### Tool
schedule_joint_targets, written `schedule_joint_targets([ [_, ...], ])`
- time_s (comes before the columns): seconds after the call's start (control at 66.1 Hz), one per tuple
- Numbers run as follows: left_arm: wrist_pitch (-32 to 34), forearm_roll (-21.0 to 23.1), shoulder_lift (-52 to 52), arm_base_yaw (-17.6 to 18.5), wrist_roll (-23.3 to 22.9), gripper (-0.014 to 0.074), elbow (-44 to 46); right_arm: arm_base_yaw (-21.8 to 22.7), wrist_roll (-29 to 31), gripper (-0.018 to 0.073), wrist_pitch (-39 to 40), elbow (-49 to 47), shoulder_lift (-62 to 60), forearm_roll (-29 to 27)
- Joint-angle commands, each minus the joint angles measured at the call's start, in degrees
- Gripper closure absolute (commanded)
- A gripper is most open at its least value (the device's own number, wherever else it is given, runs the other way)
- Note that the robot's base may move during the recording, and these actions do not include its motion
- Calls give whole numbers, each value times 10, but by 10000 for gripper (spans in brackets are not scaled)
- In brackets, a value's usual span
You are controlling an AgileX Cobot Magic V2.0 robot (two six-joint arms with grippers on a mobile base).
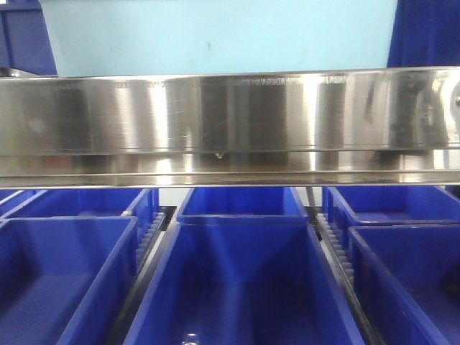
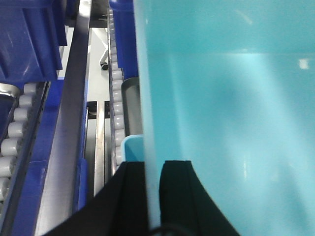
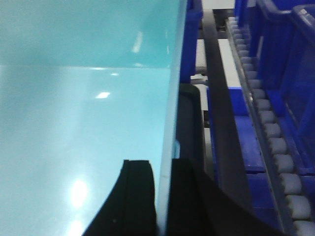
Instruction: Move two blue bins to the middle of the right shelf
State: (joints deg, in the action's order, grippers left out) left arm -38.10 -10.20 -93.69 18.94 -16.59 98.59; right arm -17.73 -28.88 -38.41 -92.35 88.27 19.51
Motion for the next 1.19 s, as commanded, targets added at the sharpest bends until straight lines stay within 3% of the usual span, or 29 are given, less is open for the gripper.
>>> schedule_joint_targets([
  [0.0, 62, 23, 25, 9, -1, 707, -23, -8, -7, 725, 99, 48, -29, -6],
  [0.257, 122, 36, 33, 9, -1, 707, -80, -8, -7, 725, 139, 108, -33, 1],
  [0.514, 122, 36, 33, 9, -1, 707, -132, -6, -7, 725, 141, 118, -19, 5],
  [0.937, 92, 34, 28, 9, -1, 703, -133, -6, -7, 718, 127, 118, 2, 5],
  [1.013, 88, 34, 28, 9, -1, 645, -133, -6, -7, 636, 120, 118, 2, 3],
  [1.179, 87, 34, 28, 9, -1, 389, -133, -6, -7, 288, 111, 117, 0, 2],
])
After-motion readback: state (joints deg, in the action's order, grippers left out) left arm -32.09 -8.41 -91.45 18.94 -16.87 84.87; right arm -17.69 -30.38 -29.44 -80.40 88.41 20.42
